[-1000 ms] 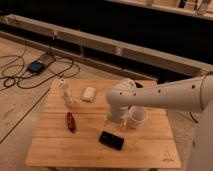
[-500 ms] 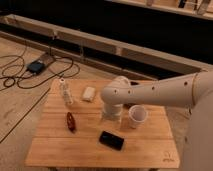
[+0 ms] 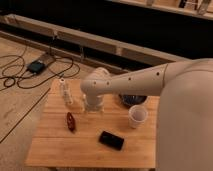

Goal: Place the bottle in the ceramic bowl

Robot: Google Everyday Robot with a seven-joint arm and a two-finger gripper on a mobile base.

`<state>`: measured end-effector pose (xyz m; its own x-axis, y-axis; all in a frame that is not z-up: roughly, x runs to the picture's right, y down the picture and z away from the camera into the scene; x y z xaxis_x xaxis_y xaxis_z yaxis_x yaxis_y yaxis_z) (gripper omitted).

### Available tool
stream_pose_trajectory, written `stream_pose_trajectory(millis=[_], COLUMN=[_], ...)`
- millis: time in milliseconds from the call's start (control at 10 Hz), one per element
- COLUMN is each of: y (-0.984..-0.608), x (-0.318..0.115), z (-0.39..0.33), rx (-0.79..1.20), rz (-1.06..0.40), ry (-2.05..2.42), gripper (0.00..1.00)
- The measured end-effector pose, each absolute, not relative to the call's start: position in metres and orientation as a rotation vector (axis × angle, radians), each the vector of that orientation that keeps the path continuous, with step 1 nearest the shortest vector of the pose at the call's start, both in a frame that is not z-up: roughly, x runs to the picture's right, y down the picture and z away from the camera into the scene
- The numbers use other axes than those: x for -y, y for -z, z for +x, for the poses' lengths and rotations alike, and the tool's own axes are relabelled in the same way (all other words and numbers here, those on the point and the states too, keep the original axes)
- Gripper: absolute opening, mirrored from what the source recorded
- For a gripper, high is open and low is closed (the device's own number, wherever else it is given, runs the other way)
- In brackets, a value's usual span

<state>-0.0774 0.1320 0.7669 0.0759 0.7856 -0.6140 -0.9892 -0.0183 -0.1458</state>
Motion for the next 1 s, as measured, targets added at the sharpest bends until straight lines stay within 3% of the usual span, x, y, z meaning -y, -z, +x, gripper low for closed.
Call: stream_pose_trajectory(millis=[500, 1000], y=[-0.799, -0.802], x=[-0.077, -0.052], z=[-0.131, -0.177], rx=[-0.243, -0.106], rz=[-0.581, -0.596], ry=[-1.323, -1.266], gripper=[0.65, 0.65])
